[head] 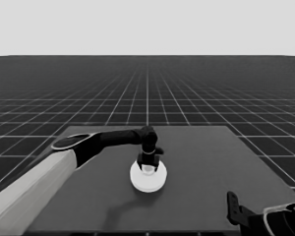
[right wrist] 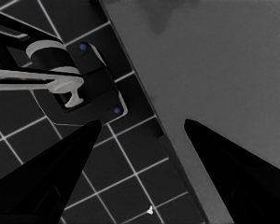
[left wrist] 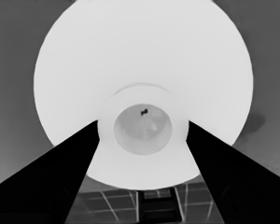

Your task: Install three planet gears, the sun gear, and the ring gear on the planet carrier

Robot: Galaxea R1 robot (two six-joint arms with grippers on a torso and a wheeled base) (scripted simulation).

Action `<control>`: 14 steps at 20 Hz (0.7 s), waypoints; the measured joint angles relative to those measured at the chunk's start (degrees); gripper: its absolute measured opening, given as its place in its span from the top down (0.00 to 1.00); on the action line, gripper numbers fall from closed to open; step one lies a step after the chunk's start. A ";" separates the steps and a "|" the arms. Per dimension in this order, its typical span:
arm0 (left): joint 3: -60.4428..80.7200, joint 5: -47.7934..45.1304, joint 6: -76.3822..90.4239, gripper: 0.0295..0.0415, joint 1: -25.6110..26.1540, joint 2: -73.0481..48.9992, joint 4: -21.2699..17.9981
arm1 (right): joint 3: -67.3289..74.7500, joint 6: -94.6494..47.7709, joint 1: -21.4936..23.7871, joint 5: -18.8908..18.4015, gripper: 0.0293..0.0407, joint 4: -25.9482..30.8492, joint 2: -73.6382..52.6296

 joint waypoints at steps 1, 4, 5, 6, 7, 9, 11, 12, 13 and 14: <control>0.00 0.00 0.50 0.56 0.01 0.00 0.00 | 0.00 0.00 0.00 0.00 0.19 0.00 0.00; 0.00 -0.01 2.00 0.56 0.00 0.00 0.00 | 0.00 0.00 0.00 0.00 0.19 0.00 0.00; 0.00 -0.01 2.50 0.56 0.00 0.00 0.01 | 0.00 0.00 0.00 0.00 0.19 0.00 0.00; 0.01 -0.01 3.00 0.56 -0.01 0.00 0.01 | 0.00 0.00 0.00 0.00 0.19 0.00 0.00; 0.01 -0.01 3.50 0.56 -0.02 0.01 0.00 | 0.00 0.00 0.00 0.00 0.19 0.00 0.00; 0.00 -0.01 4.50 0.56 0.00 0.00 0.01 | 0.00 0.00 0.00 0.00 0.19 0.00 0.00; 0.00 -0.01 5.50 0.56 -0.01 0.00 0.01 | 0.00 0.00 0.00 0.00 0.19 0.00 0.00; 0.00 -0.01 6.00 0.56 -0.01 0.00 0.01 | 0.00 0.00 0.00 0.00 0.19 0.00 0.00; 0.00 -0.02 6.50 0.56 -0.01 0.01 0.01 | 0.00 0.00 0.00 0.00 0.19 0.00 0.00; 0.00 -0.01 7.00 0.56 -0.01 0.00 0.01 | 0.00 0.00 0.00 0.00 0.19 0.00 0.00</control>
